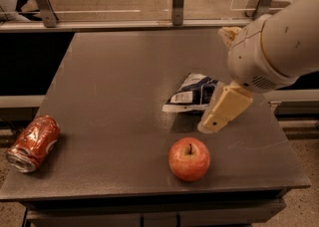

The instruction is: Move blue chip bag near apple

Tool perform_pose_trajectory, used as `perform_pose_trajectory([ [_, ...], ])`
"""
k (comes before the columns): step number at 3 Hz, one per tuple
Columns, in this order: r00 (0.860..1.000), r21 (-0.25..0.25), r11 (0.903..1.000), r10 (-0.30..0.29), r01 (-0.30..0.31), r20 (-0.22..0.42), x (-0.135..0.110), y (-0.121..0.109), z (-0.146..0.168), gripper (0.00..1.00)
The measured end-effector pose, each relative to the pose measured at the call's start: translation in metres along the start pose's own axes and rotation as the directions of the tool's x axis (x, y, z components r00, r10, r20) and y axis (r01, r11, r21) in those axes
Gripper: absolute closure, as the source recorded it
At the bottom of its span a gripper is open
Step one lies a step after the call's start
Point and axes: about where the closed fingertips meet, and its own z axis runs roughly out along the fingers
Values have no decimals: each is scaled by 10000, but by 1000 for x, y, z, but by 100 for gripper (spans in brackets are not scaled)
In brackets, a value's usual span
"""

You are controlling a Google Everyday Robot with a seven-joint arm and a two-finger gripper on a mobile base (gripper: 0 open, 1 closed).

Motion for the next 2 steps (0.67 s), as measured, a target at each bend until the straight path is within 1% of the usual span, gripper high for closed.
perform_pose_trajectory([
  [1, 9980, -758, 9956, 577, -558, 239, 20, 0, 15, 0],
  [2, 9743, -1936, 9615, 2126, -1951, 739, 84, 11, 44, 0],
])
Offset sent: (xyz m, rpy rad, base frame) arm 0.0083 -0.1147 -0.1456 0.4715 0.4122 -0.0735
